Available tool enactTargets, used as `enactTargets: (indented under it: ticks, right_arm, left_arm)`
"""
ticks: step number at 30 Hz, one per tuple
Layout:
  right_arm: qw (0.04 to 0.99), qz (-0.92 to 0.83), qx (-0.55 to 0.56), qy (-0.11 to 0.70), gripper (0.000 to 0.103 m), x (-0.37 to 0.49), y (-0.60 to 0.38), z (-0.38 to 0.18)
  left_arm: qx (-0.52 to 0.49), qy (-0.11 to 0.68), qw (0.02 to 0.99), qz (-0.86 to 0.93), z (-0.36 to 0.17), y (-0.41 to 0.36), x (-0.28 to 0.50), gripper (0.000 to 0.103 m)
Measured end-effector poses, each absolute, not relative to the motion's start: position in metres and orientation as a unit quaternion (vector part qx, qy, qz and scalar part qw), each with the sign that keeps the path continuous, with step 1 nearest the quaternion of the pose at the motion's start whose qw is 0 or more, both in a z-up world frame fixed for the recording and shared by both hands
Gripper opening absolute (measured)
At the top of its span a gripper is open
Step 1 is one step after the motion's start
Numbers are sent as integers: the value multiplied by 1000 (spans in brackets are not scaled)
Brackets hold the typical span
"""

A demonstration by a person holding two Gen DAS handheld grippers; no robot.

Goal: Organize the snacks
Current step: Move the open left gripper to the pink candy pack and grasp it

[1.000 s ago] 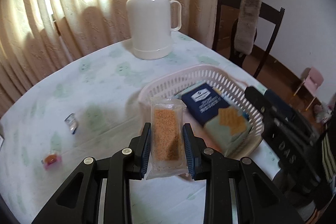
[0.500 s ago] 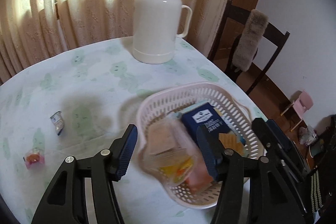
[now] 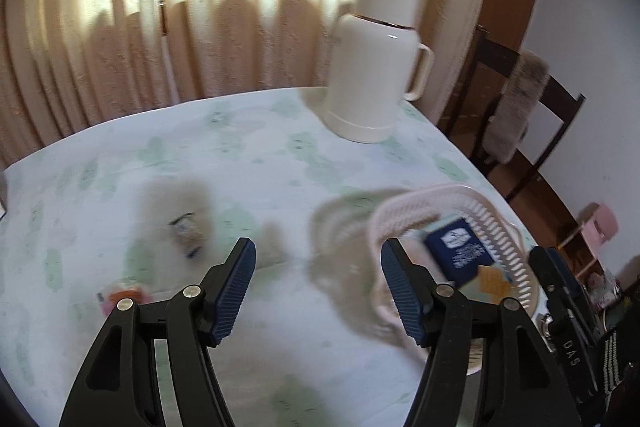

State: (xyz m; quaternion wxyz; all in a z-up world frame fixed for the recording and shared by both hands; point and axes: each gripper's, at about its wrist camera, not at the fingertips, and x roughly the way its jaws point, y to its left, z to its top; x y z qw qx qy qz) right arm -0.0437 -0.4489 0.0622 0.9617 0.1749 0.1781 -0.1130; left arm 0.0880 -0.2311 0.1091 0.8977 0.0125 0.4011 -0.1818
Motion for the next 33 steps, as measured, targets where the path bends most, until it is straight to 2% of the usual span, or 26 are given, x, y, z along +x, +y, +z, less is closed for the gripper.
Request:
enactTargets:
  ticks: [4, 18, 21, 33]
  right_arm:
    - [963, -112, 174, 175, 64, -45, -448, 62]
    - [964, -112, 165, 177, 65, -43, -446, 61]
    - [965, -113, 158, 177, 65, -42, -444, 62]
    - [966, -121, 135, 185, 66, -37, -437, 58]
  left_arm:
    - [10, 405, 900, -160, 107, -208, 91, 62]
    - [-28, 431, 899, -68, 84, -113, 102, 66]
    - [-35, 441, 895, -58, 74, -102, 105, 69]
    - [-56, 497, 865, -34, 25, -83, 131, 70]
